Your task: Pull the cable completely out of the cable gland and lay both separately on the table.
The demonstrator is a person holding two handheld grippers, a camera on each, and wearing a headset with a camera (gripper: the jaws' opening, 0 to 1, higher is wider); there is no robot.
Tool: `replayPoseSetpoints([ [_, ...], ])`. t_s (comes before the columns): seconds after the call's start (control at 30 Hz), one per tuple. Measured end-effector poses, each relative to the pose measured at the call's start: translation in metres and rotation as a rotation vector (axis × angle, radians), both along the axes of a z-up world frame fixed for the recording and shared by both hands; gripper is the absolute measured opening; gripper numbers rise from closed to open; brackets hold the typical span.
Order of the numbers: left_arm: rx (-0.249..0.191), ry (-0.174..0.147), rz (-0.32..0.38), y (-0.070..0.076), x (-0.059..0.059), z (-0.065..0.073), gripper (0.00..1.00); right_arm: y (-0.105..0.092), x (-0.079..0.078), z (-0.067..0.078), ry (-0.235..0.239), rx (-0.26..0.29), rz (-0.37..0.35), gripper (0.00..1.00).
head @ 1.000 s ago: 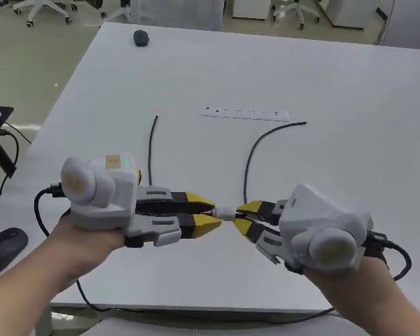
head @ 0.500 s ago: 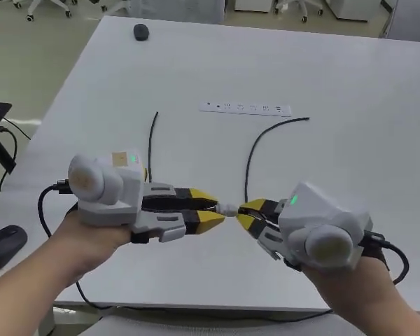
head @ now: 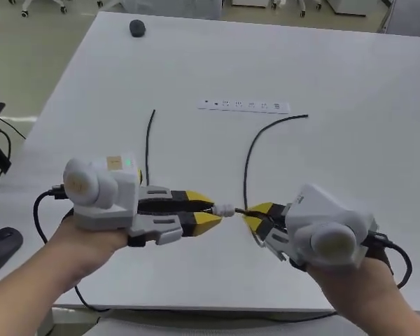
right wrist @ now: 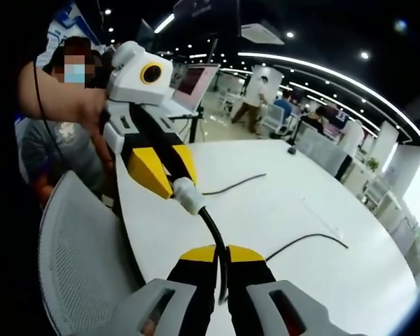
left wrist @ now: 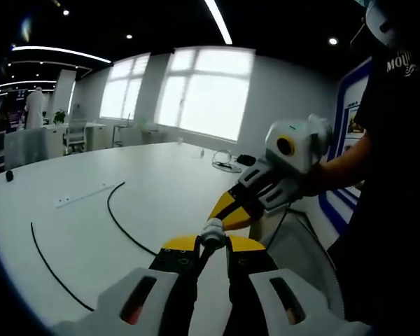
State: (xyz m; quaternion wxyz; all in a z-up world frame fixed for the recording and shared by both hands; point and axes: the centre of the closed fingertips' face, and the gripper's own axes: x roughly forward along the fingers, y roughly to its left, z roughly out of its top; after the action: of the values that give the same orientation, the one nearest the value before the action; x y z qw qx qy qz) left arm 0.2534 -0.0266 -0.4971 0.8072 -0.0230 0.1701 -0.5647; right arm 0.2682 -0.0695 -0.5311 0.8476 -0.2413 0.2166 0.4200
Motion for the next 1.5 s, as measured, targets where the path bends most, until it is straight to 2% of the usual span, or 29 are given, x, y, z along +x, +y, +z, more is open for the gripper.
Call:
replayPoseSetpoints([
  [0.3,0.001,0.006,-0.007,0.0,0.003,-0.003,0.15,-0.019,0.009,-0.016,0.055,0.013,-0.079,0.0],
  [0.57,-0.001,0.026,-0.014,-0.001,0.003,-0.009,0.15,-0.042,0.021,-0.037,0.15,0.045,-0.214,0.0],
  [0.73,0.0,0.033,-0.018,-0.001,0.004,-0.011,0.15,-0.054,0.024,-0.049,0.19,0.033,-0.264,0.0],
  [0.8,0.005,0.038,-0.02,-0.001,0.004,-0.013,0.15,-0.056,0.023,-0.049,0.211,0.057,-0.281,0.0],
  [0.83,0.008,0.037,-0.019,-0.001,0.005,-0.013,0.15,-0.055,0.021,-0.048,0.208,0.057,-0.273,0.0],
  [0.9,-0.001,0.038,-0.014,0.001,0.008,-0.013,0.15,-0.054,0.021,-0.045,0.172,0.036,-0.243,0.0],
  [0.97,0.0,0.038,-0.013,0.002,0.01,-0.013,0.15,-0.053,0.019,-0.042,0.174,0.04,-0.238,0.0],
  [1.0,0.003,0.038,-0.013,0.003,0.01,-0.014,0.15,-0.052,0.019,-0.038,0.163,0.053,-0.229,0.0],
  [1.07,-0.003,0.04,-0.008,0.005,0.012,-0.012,0.15,-0.053,0.02,-0.034,0.131,0.031,-0.21,0.0],
  [1.13,-0.008,0.038,-0.002,0.006,0.013,-0.011,0.15,-0.051,0.018,-0.031,0.133,0.024,-0.201,0.01],
  [1.27,-0.008,0.036,0.006,0.008,0.013,-0.01,0.15,-0.044,0.013,-0.016,0.102,0.006,-0.163,0.11],
  [1.33,-0.009,0.037,0.006,0.008,0.013,-0.009,0.15,-0.036,0.009,-0.006,0.08,-0.012,-0.129,0.15],
  [1.37,-0.009,0.034,0.006,0.008,0.013,-0.009,0.15,-0.029,0.008,0.0,0.056,-0.025,-0.085,0.16],
  [1.4,-0.01,0.034,0.006,0.008,0.012,-0.008,0.15,-0.02,0.006,0.007,0.023,-0.052,-0.041,0.16],
  [1.5,-0.011,0.036,0.005,0.007,0.011,-0.009,0.15,-0.001,0.002,0.014,-0.021,-0.126,0.042,0.15],
])
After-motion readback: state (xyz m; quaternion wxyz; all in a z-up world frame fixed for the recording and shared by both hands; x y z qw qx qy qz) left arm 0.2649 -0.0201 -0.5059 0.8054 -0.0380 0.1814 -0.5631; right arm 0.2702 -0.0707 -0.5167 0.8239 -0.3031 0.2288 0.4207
